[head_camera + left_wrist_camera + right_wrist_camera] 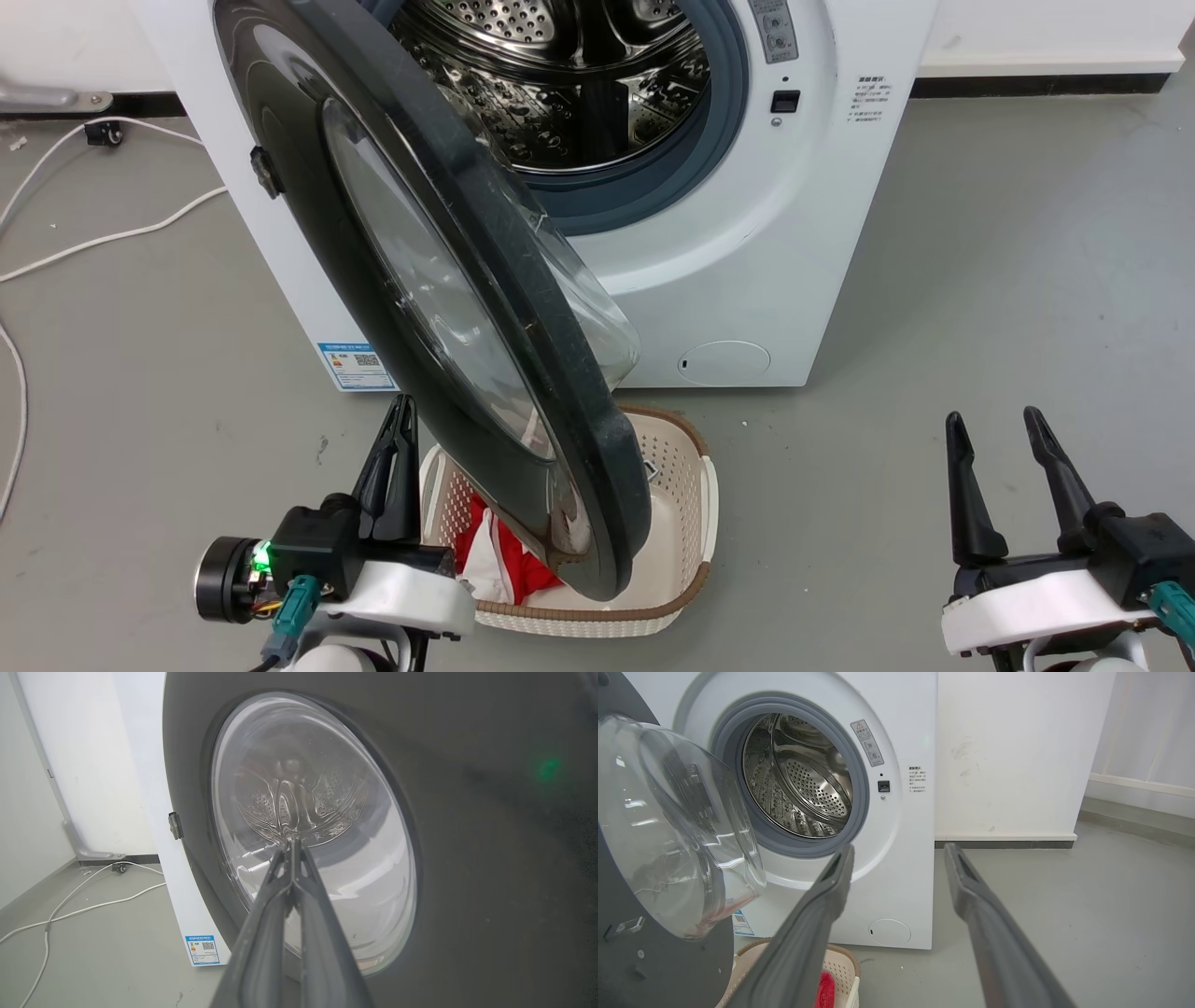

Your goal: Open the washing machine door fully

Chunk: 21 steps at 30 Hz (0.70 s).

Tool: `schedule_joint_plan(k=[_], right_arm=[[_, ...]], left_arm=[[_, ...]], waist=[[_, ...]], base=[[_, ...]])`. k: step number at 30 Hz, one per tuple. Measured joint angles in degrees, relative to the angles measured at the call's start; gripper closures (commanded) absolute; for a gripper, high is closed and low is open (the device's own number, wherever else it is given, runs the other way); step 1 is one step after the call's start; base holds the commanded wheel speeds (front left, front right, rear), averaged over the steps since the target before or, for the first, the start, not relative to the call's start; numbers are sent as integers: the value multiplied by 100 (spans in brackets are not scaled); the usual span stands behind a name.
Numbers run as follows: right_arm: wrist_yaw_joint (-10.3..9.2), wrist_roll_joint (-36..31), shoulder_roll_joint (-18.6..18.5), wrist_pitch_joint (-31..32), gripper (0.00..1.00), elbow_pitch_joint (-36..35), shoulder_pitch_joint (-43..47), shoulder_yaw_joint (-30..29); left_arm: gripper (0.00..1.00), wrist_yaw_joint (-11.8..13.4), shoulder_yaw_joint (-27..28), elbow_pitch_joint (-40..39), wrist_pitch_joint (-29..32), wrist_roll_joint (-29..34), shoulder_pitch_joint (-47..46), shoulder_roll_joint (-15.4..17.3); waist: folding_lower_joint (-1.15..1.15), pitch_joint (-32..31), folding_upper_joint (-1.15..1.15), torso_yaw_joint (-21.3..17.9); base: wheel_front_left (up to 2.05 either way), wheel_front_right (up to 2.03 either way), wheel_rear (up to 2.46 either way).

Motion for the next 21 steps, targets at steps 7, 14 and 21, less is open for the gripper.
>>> schedule_joint_plan(k=[7,14,21], right_arm=[[0,40,0,-9,0,20,1,-12],[0,92,0,-10,0,66,1,-38],[0,91,0,-16,0,79,-19,-48]], left_arm=[[100,22,86,-580,0,66,-96,0],[100,19,146,-1450,-1,83,-294,1],[100,-24,68,-2504,-1,169,-661,0]], waist=[[0,1,0,3],[0,3,0,6],[0,45,0,0]], base=[[0,0,0],[0,0,0],[0,0,0]])
